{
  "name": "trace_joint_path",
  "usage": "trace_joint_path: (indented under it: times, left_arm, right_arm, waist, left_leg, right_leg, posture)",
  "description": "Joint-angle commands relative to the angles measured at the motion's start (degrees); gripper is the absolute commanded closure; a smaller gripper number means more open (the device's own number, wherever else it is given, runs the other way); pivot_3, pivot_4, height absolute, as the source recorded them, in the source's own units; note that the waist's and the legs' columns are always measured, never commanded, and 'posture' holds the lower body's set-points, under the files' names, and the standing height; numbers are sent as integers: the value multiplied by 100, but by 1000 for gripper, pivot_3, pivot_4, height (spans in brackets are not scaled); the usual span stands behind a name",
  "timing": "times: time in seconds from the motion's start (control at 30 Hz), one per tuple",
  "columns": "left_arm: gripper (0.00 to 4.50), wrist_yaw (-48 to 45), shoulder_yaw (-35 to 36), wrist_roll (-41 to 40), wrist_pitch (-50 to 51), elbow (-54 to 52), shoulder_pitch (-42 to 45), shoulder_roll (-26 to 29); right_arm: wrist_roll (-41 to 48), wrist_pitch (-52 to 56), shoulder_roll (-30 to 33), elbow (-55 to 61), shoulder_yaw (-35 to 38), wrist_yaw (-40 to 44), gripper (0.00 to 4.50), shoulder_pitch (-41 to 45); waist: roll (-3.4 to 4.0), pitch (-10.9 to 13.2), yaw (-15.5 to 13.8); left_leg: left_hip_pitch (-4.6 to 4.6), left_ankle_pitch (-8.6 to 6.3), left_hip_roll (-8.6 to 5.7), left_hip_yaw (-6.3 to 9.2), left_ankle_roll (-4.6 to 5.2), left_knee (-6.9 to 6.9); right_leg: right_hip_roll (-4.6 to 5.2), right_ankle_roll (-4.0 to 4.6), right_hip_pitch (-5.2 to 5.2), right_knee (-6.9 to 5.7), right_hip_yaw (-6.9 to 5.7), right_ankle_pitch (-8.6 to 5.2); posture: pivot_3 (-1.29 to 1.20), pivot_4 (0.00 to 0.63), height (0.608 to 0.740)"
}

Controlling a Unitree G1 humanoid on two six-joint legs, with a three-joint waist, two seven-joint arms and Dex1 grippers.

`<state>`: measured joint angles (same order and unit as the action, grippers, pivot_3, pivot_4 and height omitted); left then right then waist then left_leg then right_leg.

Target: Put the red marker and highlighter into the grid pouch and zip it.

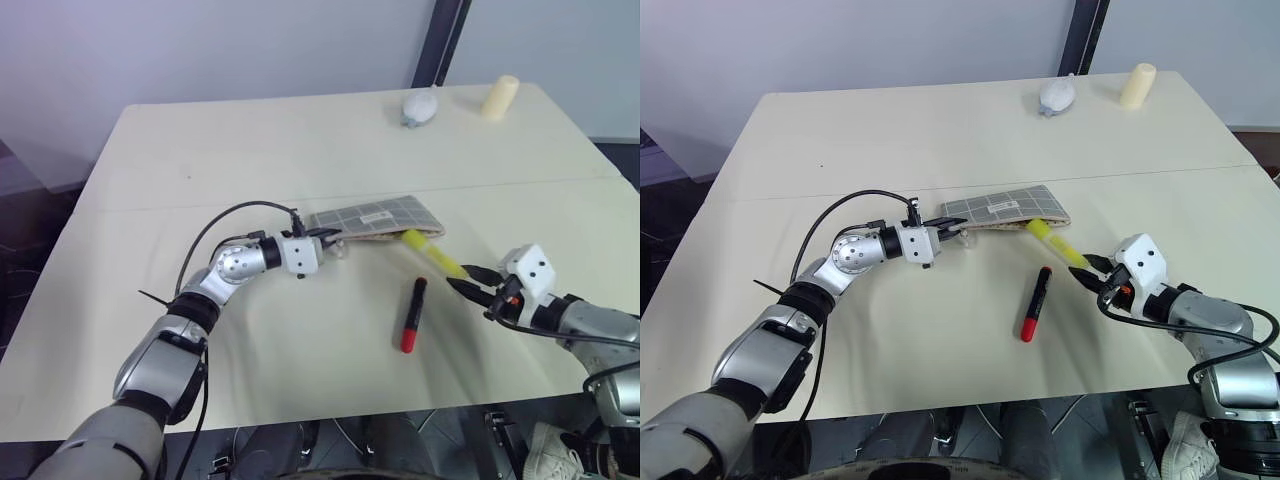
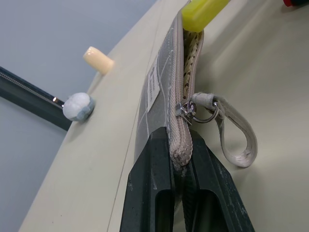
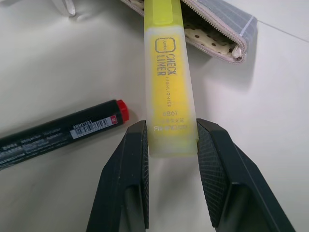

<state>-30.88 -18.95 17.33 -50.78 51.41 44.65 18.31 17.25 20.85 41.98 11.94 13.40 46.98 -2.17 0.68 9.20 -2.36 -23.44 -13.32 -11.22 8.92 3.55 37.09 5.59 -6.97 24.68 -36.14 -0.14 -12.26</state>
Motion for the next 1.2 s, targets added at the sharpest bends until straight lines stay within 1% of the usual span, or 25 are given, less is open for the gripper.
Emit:
trace_joint_path:
  times: [0.03,0.2,0.37,0.47,0.57,0.67,0.73,0.8,0.83,0.9,0.97,1.0,1.07,1.17,1.2]
  left_arm:
    - [4500,-17,2,-69,-261,-213,85,22]
    - [4500,-109,-91,-20,-529,-273,128,87]
    - [4500,-765,-110,-673,-665,-444,37,-39]
    - [4500,-1029,-115,-869,-623,-531,-14,-71]
    - [4500,-1159,-81,-964,-585,-567,-37,-66]
    - [4500,-1219,-13,-1064,-494,-601,-66,-72]
    - [4500,-1214,37,-1101,-440,-631,-71,-68]
    - [4500,-1200,69,-1094,-401,-653,-83,-51]
    - [4500,-1163,106,-1089,-347,-644,-100,-38]
    - [4500,-1079,158,-1036,-269,-629,-122,4]
    - [4500,-975,199,-969,-247,-609,-116,54]
    - [4500,-918,226,-960,-210,-599,-102,69]
    - [4500,-779,259,-896,-160,-575,-59,118]
    - [4500,-579,282,-778,-119,-508,-34,204]
    - [4500,-509,289,-737,-90,-488,-38,229]
  right_arm:
    - [-266,6,224,-63,-119,-83,3653,185]
    - [-434,328,448,144,-458,-82,3653,649]
    - [-702,324,239,541,-1330,-68,3653,1382]
    - [-1238,-66,283,429,-1885,-26,3653,1679]
    - [-1724,-597,238,90,-2243,-83,3653,1994]
    - [-2036,-1144,154,-183,-2389,-160,3653,2215]
    - [-1893,-1216,38,-256,-2317,-106,3653,2305]
    - [-1893,-1383,4,-340,-2238,-130,2626,2364]
    - [-1935,-1466,30,-365,-2175,-171,2269,2357]
    - [-1972,-1587,108,-313,-2038,-214,1208,2335]
    - [-1720,-1409,111,-88,-1843,-131,242,2309]
    - [-1588,-1303,104,27,-1739,-98,61,2291]
    - [-1171,-903,68,384,-1420,-59,61,2167]
    - [-771,-198,175,1243,-826,-113,61,1534]
    - [-560,112,102,1591,-630,-206,61,1242]
  waist:
    - [0,0,1]
    - [0,0,5]
    - [0,1,16]
    - [0,1,-1]
    - [0,1,5]
    - [0,1,7]
    - [0,1,2]
    - [0,1,8]
    - [0,1,11]
    - [0,1,6]
    - [0,1,4]
    - [0,1,5]
    - [0,1,4]
    - [-1,1,-23]
    - [-1,1,-28]
  left_leg:
    - [0,0,0,0,0,0]
    - [0,0,0,-1,0,0]
    - [0,0,1,-1,0,-2]
    - [0,0,1,0,0,-1]
    - [0,1,-2,-3,-2,6]
    - [0,9,-3,-7,-14,7]
    - [0,15,-3,-4,-24,5]
    - [0,16,-2,-3,-26,3]
    - [0,16,-2,-3,-26,3]
    - [0,16,-2,-3,-27,3]
    - [0,16,-2,-4,-26,4]
    - [0,16,-2,-4,-26,4]
    - [0,15,-2,-3,-25,3]
    - [0,15,-2,4,-25,-2]
    - [-1,14,-2,6,-24,-2]
  right_leg:
    - [0,0,0,0,0,0]
    - [1,0,0,0,0,0]
    - [1,0,3,0,0,0]
    - [1,0,2,0,-1,0]
    - [1,0,-1,1,-1,0]
    - [2,0,-1,2,1,0]
    - [2,0,0,1,0,0]
    - [1,0,1,1,1,0]
    - [1,0,1,1,1,0]
    - [0,0,1,1,1,0]
    - [0,1,0,1,1,0]
    - [0,1,0,1,1,0]
    - [0,1,1,1,1,0]
    - [0,1,1,1,1,0]
    - [-2,1,1,2,0,0]
  posture:
    - [0,150,739]
    - [0,150,739]
    - [0,150,739]
    - [0,150,739]
    - [0,150,739]
    - [0,150,739]
    - [0,150,739]
    - [0,150,739]
    - [0,150,739]
    - [0,150,739]
    - [0,150,739]
    - [0,150,739]
    - [0,150,739]
    - [0,150,739]
    - [0,150,739]
